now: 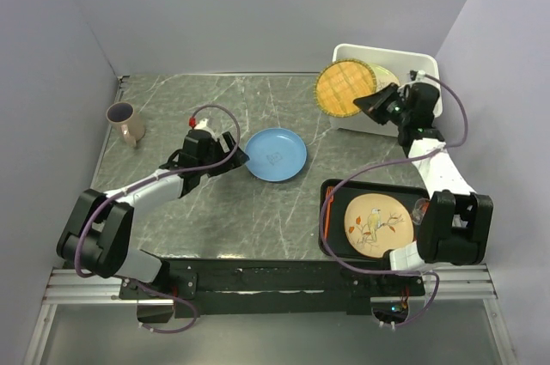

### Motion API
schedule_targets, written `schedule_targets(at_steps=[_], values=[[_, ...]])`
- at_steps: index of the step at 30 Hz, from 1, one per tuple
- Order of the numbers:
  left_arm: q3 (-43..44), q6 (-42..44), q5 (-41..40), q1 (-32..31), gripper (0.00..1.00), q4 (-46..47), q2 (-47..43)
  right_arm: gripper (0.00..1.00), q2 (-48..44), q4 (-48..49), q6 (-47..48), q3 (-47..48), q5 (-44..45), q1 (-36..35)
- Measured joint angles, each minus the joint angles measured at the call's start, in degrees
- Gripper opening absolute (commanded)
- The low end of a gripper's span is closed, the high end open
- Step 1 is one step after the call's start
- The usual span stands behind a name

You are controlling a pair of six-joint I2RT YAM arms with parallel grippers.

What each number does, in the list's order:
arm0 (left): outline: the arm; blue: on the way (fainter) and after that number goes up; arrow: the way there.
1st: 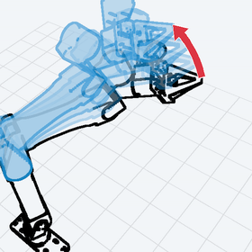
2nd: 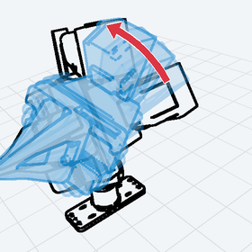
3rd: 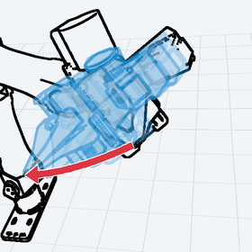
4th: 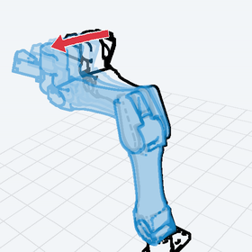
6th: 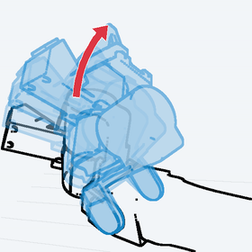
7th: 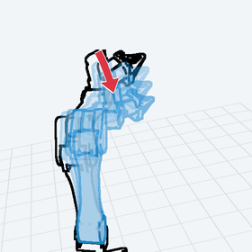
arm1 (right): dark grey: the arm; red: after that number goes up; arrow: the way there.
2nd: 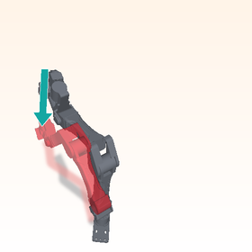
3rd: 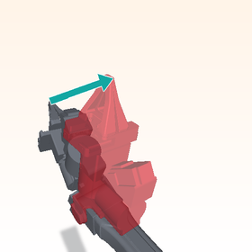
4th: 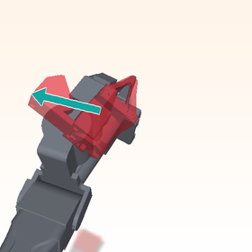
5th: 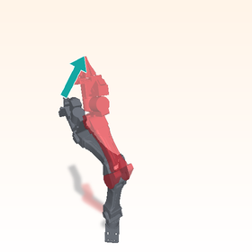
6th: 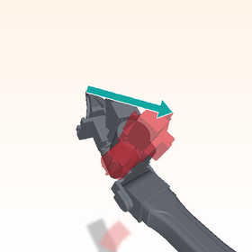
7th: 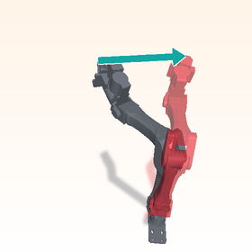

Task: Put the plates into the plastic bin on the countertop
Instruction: Place the plate in the plastic bin.

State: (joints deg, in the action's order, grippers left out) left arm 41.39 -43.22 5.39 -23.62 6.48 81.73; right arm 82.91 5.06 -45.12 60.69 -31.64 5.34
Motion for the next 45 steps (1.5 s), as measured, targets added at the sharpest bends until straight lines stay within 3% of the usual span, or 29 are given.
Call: schedule_targets(at_steps=[21, 27, 34, 39, 43, 45], values=[[-2.67, -1.03, 6.34, -0.72, 0.74, 7.50, 0.76, 0.00, 16.33, -2.71, -5.01, 14.27, -0.92, 9.03], [-0.79, -0.94, 6.32, -1.03, 0.61, 7.37, 6.47, 0.00, 20.52, -3.39, -5.46, 16.68, -0.74, 10.05], [2.99, -1.03, 6.34, -1.11, 0.36, 7.89, 12.11, 0.00, 23.21, -3.54, -5.60, 18.71, -0.87, 10.16], [4.39, -0.94, 6.38, -1.14, 0.24, 8.09, 14.43, 0.00, 23.39, -3.65, -5.60, 18.88, -1.01, 10.27], [5.42, -1.01, 6.54, -1.16, 0.01, 8.44, 16.04, 0.00, 23.89, -3.65, -5.62, 19.17, -1.22, 10.34], [5.49, -1.16, 6.62, -1.18, 0.01, 8.96, 16.57, 0.01, 24.68, -3.76, -5.60, 19.78, -1.42, 10.34]])
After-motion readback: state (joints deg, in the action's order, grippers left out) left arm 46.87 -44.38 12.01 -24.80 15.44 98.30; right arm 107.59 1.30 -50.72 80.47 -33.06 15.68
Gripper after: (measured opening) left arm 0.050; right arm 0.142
